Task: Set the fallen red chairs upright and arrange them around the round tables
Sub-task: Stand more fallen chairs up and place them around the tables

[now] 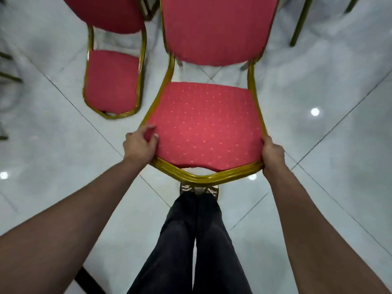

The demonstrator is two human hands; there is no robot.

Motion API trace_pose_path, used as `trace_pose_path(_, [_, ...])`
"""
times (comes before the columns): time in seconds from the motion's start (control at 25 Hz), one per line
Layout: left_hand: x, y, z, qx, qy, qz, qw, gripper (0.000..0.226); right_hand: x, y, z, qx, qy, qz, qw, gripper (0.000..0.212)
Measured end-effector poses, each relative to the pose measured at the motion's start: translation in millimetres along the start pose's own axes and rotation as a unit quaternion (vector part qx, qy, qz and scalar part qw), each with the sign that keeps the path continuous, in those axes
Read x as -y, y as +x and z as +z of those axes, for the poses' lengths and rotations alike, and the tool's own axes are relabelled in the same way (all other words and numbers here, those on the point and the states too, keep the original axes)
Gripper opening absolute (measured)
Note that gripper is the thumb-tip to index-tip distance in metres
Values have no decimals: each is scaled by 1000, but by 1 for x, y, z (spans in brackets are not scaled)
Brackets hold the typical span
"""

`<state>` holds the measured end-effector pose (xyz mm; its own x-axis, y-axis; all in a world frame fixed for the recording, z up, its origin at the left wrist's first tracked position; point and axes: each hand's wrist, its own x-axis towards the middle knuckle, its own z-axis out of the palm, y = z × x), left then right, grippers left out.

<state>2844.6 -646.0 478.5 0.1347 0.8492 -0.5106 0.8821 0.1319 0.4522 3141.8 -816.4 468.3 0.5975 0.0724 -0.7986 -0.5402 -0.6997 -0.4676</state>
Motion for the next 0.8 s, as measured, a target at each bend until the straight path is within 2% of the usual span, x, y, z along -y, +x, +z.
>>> trace_pose_path(0.12, [-64,-34,-58,-62,-89,-19,994,22,59,-54,-33,8,76,15,997,26])
trace_pose_path(0.2, [-95,-60,-80,-98,-121,-1,988,16,91,-75,-45,-5,108,3,994,33])
trace_pose_path(0.28, [-113,-77,-88,-114,-116,86,983,19,115,-90,-50,-13,130,-33,991,30])
trace_pose_path(0.36, [-131,-85,-92,-97,-57,173,978,26,135,-111,-47,-30,146,-75,986,14])
trace_pose_path(0.44, [-148,-85,-98,-70,17,233,970,42,155,-133,-41,-44,144,-131,980,7])
trace_pose_path(0.52, [-168,-73,-106,-68,70,243,965,57,176,-142,-34,-84,40,-211,973,20])
trace_pose_path(0.64, [-197,-46,-130,-103,46,262,958,54,205,-147,-13,-151,-147,-344,915,39])
trace_pose_path(0.72, [-210,-38,-137,-142,38,311,939,53,216,-152,0,-177,-185,-384,887,42])
trace_pose_path(0.8, [-222,-24,-147,-114,59,339,932,73,231,-154,12,-172,-211,-411,870,49])
